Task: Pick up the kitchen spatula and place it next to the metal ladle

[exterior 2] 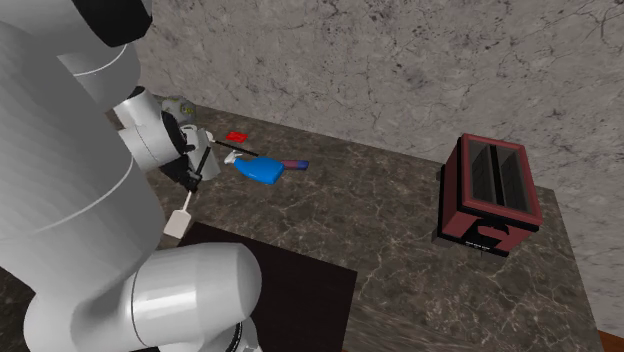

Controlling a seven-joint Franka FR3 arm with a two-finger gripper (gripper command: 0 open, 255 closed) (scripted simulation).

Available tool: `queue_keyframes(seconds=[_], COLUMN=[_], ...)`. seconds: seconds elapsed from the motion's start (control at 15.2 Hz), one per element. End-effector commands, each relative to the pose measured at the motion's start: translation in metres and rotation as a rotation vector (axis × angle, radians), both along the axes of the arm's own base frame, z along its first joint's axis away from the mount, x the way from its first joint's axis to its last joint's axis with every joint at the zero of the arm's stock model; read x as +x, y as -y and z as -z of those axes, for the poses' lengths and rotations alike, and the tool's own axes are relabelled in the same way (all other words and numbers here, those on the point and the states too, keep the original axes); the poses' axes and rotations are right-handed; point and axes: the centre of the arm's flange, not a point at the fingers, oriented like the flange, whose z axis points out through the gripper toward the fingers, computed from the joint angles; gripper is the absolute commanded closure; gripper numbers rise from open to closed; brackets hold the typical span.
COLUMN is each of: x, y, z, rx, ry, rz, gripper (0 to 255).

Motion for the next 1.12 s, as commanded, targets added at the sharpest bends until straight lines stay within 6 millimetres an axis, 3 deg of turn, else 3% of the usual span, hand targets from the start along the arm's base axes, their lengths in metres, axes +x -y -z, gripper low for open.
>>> queue_keyframes(seconds=[0.0, 0.73, 1.06], x=[0.000, 0.000, 0.000], y=[0.000, 0.000, 0.000], z=[0.010, 0.067, 0.067], rx=[0.000, 0.000, 0.000], ry=[0.000, 0.000, 0.000], rz=[0.000, 0.000, 0.000], gripper=[255, 255, 255])
